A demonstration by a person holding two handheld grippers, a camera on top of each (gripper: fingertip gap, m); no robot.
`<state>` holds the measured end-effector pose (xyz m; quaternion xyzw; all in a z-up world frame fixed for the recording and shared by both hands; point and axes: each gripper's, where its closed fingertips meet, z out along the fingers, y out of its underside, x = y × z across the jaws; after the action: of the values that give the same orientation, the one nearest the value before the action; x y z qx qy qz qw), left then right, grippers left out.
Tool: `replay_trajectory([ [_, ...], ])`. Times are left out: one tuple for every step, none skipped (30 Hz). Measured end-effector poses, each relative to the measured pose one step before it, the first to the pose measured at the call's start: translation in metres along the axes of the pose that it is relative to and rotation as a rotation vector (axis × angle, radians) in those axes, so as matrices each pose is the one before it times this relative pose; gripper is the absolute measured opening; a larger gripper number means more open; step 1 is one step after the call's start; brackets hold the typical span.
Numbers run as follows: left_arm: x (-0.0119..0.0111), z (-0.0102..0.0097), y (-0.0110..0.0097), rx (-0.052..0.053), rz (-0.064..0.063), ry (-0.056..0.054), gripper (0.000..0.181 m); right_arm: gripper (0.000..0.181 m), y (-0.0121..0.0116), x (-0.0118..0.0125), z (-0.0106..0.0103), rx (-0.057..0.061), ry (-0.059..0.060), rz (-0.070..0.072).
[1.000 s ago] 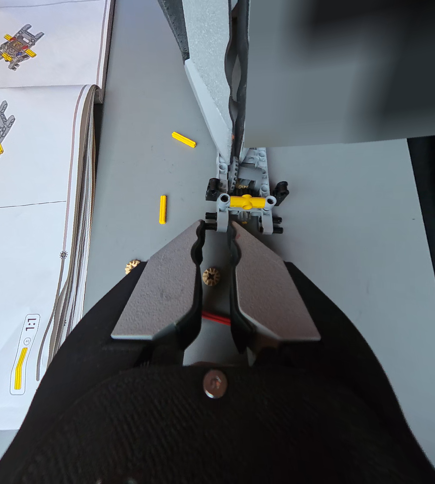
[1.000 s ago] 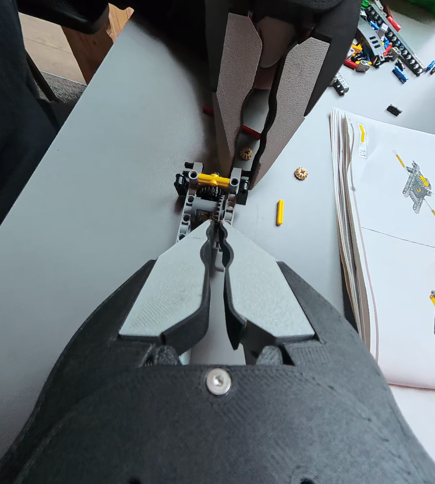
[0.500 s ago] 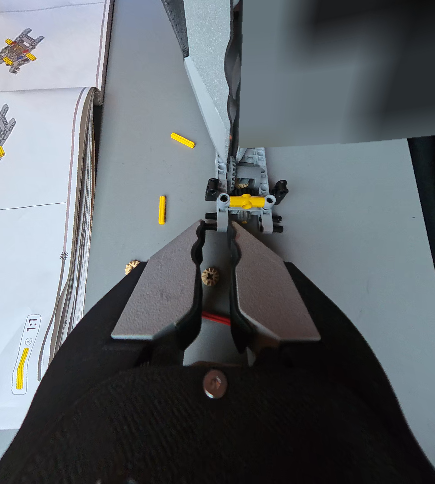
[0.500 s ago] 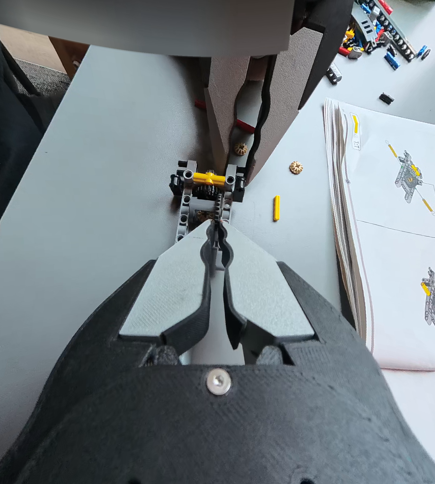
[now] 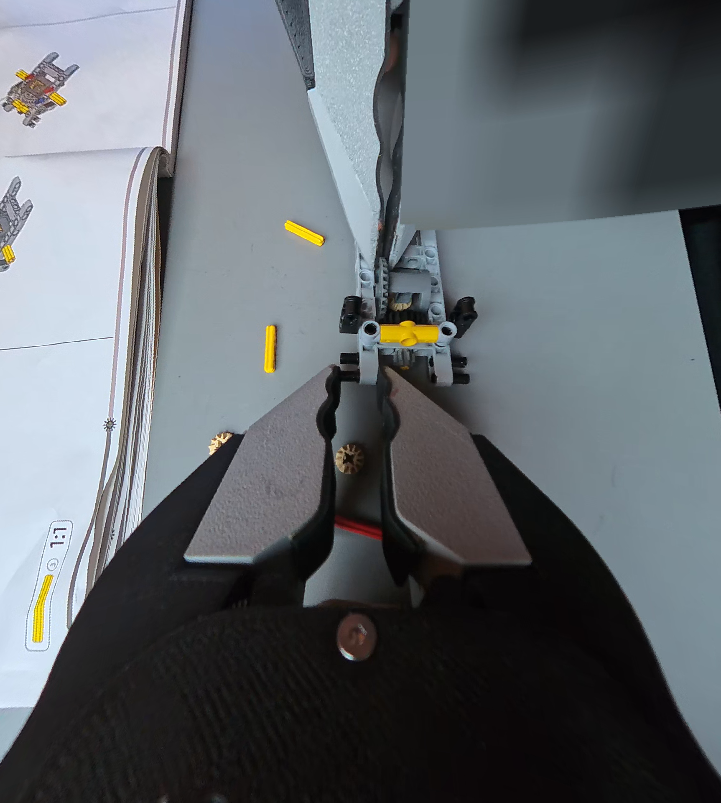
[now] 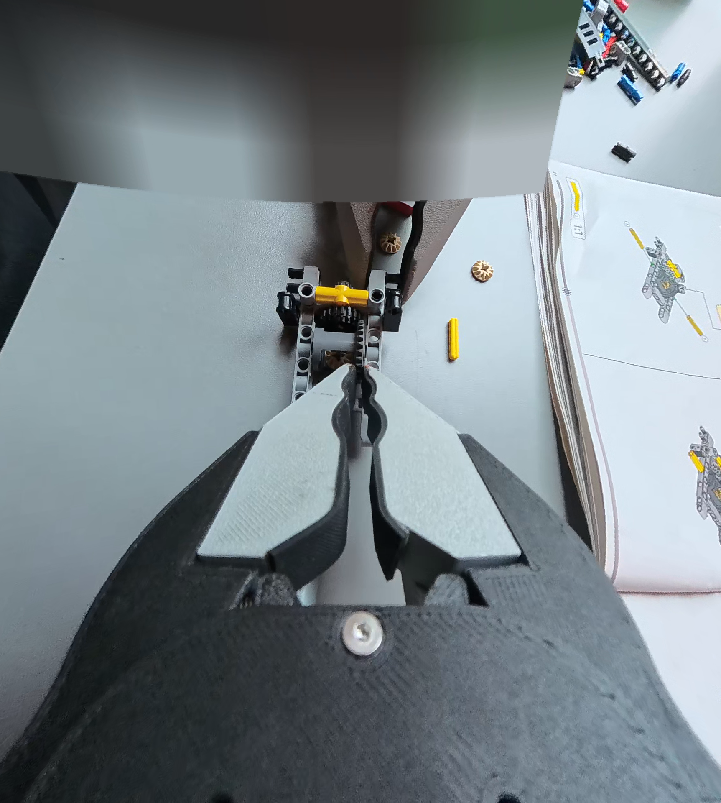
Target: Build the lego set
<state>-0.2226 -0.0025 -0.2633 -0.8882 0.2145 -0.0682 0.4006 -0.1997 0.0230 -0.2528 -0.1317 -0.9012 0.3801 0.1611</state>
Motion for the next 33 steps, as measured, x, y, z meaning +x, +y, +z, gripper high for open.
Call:
replay_trajectory([
  [0.00002,-0.00005,0.00006,-0.0002,-0.0005,0.0006,0.014,0.000,-0.00019,-0.00005,0.00013,0.0017,0.0010,-0.0020],
  [-0.00002,0.00005,-0.00004,0.0001,-0.0007,0.0004,0.014,0.000,-0.00003,0.00017,0.00008,0.0000,0.0000,0.0001],
  [-0.00013,0.00000,0.00000,0.0000,0.0000,-0.0009,0.014,0.000,0.00007,0.00026,-0.00006,0.0004,0.0010,0.0006],
  [-0.00002,-0.00004,0.00003,0.0000,0.0004,-0.0009,0.014,0.000,-0.00001,0.00024,-0.00002,0.0014,-0.0001,0.0006],
  [-0.00002,-0.00001,0.00002,-0.0002,0.0002,0.0000,0.014,0.000,-0.00006,0.00004,0.00007,0.0016,-0.0018,0.0025],
  [-0.00003,-0.00001,0.00001,-0.0001,-0.0001,-0.0003,0.014,0.000,0.00000,0.00004,0.00004,0.0019,-0.0027,0.0043],
  [-0.00002,-0.00001,0.00001,-0.0001,0.0000,-0.0002,0.014,0.000,-0.00001,0.00016,-0.00002,0.0021,-0.0037,0.0059],
  [-0.00002,0.00000,0.00000,0.0000,0.0001,-0.0001,0.014,0.000,-0.00006,0.00011,0.00002,0.0023,-0.0041,0.0071],
  [0.00004,-0.00004,0.00002,0.0000,0.0002,-0.0006,0.014,0.000,-0.00003,0.00019,-0.00003,0.0022,-0.0031,0.0067],
  [-0.00011,-0.00007,-0.00007,0.0000,0.0002,-0.0007,0.014,0.000,-0.00009,0.00024,0.00009,0.0011,-0.0024,0.0059],
  [-0.00001,-0.00003,0.00002,0.0001,0.0005,-0.0008,0.014,0.000,0.00000,0.00018,0.00004,0.0001,-0.0021,0.0055],
  [0.00004,-0.00007,0.00003,0.0002,0.0013,-0.0010,0.014,0.000,-0.00003,0.00020,-0.00005,-0.0003,-0.0022,0.0053],
  [0.00006,-0.00002,-0.00002,0.0000,0.0023,-0.0016,0.014,0.000,-0.00001,0.00016,0.00007,-0.0004,-0.0021,0.0051],
  [0.00008,-0.00005,-0.00001,0.0001,0.0029,-0.0021,0.014,0.000,-0.00003,0.00000,0.00002,0.0000,-0.0022,0.0047],
  [0.00001,0.00002,-0.00005,0.0000,0.0018,-0.0013,0.014,0.000,-0.00001,0.00003,-0.00002,0.0003,-0.0023,0.0046],
  [0.00010,-0.00002,0.00000,-0.0001,0.0010,-0.0004,0.014,0.000,-0.00006,0.00011,-0.00006,0.0008,-0.0014,0.0027],
  [0.00008,-0.00005,0.00004,-0.0001,0.0005,-0.0001,0.014,0.000,-0.00001,0.00008,0.00010,0.0013,-0.0007,0.0010],
  [-0.00001,0.00000,0.00000,0.0000,0.0002,0.0000,0.014,0.000,0.00000,0.00006,-0.00005,0.0012,-0.0009,0.0015],
  [-0.00003,0.00000,0.00001,0.0000,0.0003,0.0000,0.014,0.000,-0.00002,0.00007,-0.00001,0.0012,-0.0011,0.0023],
  [0.00010,-0.00001,0.00000,0.0000,0.0007,-0.0005,0.014,0.000,-0.00008,0.00005,0.00008,0.0013,-0.0020,0.0035],
  [0.00005,-0.00004,0.00002,0.0000,0.0005,-0.0003,0.014,0.000,-0.00002,0.00005,0.00000,0.0017,-0.0026,0.0045],
  [-0.00004,0.00000,0.00000,0.0000,0.0003,-0.0002,0.014,0.000,-0.00004,0.00010,0.00000,0.0021,-0.0030,0.0051],
  [0.00005,0.00000,0.00000,0.0000,-0.0004,0.0001,0.014,0.000,-0.00004,-0.00002,0.00000,0.0018,-0.0030,0.0049],
  [-0.00003,-0.00010,-0.00004,0.0000,-0.0004,0.0003,0.014,0.000,-0.00007,0.00006,0.00002,0.0016,-0.0021,0.0038],
  [-0.00001,0.00003,-0.00003,0.0000,0.0003,-0.0006,0.014,0.000,0.00005,0.00011,-0.00002,0.0006,-0.0019,0.0047],
  [-0.00004,-0.00007,0.00006,0.0000,0.0002,-0.0005,0.014,0.000,-0.00005,0.00001,0.00002,-0.0004,-0.0012,0.0047],
  [0.00000,0.00000,0.00001,0.0000,-0.0001,-0.0001,0.014,0.000,0.00000,0.00004,0.00005,-0.0002,0.0001,0.0022],
  [-0.00003,0.00001,-0.00001,0.0001,-0.0004,-0.0004,0.014,0.000,0.00003,0.00012,0.00002,-0.0002,-0.0001,0.0025],
  [-0.00005,0.00000,0.00000,0.0000,-0.0001,-0.0004,0.014,0.000,-0.00007,0.00000,-0.00003,0.0000,-0.0010,0.0026],
  [-0.00003,-0.00006,-0.00008,0.0001,0.0000,-0.0001,0.014,0.000,0.00000,-0.00005,0.00006,0.0010,-0.0006,0.0000],
  [-0.00008,0.00001,-0.00003,0.0002,0.0002,-0.0005,0.014,0.000,0.00001,-0.00001,-0.00001,0.0013,0.0006,-0.0022],
  [0.00002,-0.00001,-0.00002,0.0001,0.0009,-0.0010,0.014,0.000,-0.00003,0.00004,-0.00011,0.0009,0.0015,-0.0041],
  [0.00008,0.00001,-0.00004,0.0000,0.0014,-0.0010,0.014,0.000,0.00007,-0.00002,0.00004,0.0008,0.0025,-0.0065],
])
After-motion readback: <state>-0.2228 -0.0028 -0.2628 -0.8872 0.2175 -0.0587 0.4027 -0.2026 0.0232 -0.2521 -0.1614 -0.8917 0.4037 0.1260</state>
